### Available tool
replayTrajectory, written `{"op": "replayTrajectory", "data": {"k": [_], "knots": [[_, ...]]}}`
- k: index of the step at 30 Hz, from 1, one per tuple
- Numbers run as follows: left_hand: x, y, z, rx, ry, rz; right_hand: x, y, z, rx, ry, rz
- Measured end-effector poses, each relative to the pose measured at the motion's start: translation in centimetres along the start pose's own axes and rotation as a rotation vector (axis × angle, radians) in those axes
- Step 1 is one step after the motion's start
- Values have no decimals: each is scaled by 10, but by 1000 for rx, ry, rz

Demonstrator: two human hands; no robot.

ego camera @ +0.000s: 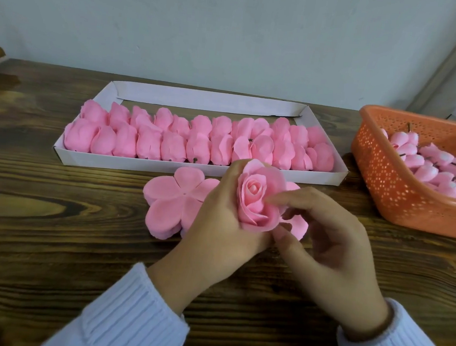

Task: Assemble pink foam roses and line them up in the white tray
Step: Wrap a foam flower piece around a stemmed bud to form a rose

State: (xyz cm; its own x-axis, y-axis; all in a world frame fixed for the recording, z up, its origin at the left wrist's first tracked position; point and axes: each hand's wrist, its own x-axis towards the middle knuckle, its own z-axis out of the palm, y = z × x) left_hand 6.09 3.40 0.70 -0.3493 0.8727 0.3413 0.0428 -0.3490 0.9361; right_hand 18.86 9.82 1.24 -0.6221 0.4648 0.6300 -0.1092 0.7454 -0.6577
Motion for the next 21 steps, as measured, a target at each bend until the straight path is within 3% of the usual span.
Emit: {"op": "replayTrajectory", "data": {"k": [8,14,18,21], "knots": [[-5,-2,-6,144,-76,54,1,-1,-1,-72,28,-49],[2,-4,1,-253,-30,-67,0,-3,0,-162,66,-78],[-5,-5,-6,110,-10,51,0,-3,0,-142,34,-82],[-5,-2,-4,151,10,67,-1,-2,0,-80,21,-67]]}}
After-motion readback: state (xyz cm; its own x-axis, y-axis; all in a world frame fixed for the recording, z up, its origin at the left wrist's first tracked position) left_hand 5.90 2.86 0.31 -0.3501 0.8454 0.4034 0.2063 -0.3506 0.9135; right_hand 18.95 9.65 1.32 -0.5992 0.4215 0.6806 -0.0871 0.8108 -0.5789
